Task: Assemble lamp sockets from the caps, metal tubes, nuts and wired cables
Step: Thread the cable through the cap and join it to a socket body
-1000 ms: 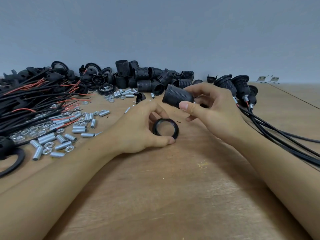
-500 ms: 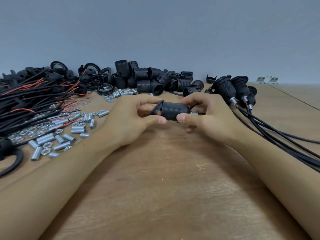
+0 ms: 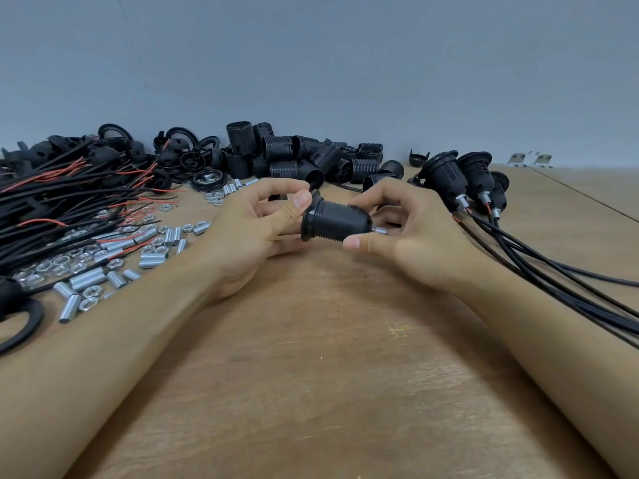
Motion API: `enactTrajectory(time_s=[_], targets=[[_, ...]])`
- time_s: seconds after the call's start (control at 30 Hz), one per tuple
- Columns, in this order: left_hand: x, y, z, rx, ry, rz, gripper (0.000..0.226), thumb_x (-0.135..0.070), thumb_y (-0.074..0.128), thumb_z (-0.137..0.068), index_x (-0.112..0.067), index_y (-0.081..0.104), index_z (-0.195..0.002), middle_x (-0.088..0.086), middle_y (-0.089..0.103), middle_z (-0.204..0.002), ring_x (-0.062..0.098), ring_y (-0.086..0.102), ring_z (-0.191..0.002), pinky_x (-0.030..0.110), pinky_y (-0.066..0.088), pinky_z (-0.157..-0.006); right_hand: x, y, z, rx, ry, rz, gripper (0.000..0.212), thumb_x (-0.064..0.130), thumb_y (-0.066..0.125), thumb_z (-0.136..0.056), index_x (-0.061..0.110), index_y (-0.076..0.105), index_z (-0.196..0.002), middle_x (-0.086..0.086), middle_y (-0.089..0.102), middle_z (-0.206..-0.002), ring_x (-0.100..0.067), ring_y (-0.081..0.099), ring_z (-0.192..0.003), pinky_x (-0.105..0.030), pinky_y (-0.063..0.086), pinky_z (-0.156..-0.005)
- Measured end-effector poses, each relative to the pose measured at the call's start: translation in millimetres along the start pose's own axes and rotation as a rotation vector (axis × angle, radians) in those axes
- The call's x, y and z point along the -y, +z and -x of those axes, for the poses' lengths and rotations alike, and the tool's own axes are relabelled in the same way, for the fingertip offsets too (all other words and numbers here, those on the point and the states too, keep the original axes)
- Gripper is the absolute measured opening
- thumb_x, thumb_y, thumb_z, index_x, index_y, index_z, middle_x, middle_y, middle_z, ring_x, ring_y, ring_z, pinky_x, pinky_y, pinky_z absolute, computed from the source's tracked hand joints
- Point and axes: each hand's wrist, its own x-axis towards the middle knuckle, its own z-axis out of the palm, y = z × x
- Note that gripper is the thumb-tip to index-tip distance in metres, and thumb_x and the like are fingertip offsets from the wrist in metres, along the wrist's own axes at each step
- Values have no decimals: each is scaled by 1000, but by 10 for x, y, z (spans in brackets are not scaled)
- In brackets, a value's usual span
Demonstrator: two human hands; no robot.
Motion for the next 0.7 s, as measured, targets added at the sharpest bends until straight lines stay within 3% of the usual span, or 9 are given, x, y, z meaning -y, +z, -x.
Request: enactTrajectory(time_s=[0.17,0.27,0.37,0.43,0.53,0.6,0.7], targets=[[-25,22,23,39,-87,51,43,-32,62,-80,-10,68,-117,10,75,-101,21,73,-85,34,61,-75,-8,22,-1,-11,-52,134,40,12,89,-67,27,59,-89,8,65,-103,-13,64,-93,-43,55,-88],[-30,38,27,39,-111,24,44,-38,60,-81,-7,69,-111,11,75,-96,19,73,-77,35,61,-74,0,24,9,-15,-148,180,44,4,87,-68,29,60,-91,1,61,-105,-19,62,-96,-42,55,-84],[-22,50,21,23,-114,-10,42,-45,60,-79,-10,72,-98,9,75,-88,15,71,-71,31,61,-69,-11,33,14,-45,-315,335,36,-4,82,-70,13,66,-97,-6,58,-105,-25,60,-93,-41,52,-80],[-30,54,15,13,-123,-21,41,-49,60,-77,-12,73,-91,5,74,-79,12,70,-68,28,60,-66,-13,43,12,-88,-429,445,30,-5,80,-72,4,68,-98,-11,60,-104,-25,58,-88,-34,46,-77],[-54,46,1,-7,-161,-7,41,-50,62,-75,-12,76,-83,4,73,-73,13,70,-66,27,59,-63,-8,66,9,-105,-520,501,26,-4,79,-75,0,69,-98,-15,60,-104,-26,57,-82,-31,45,-72],[-67,31,9,6,-166,11,38,-47,65,-73,-13,78,-82,8,75,-79,16,71,-71,29,60,-64,-14,57,13,-86,-476,444,30,-2,81,-73,3,69,-100,-12,61,-103,-27,60,-86,-39,50,-74],[-78,-2,38,46,-109,6,36,-33,70,-73,-13,73,-103,12,74,-102,20,73,-82,34,62,-75,-16,-11,30,-37,-218,193,35,12,87,-70,24,71,-98,1,68,-101,-17,65,-90,-42,55,-82]])
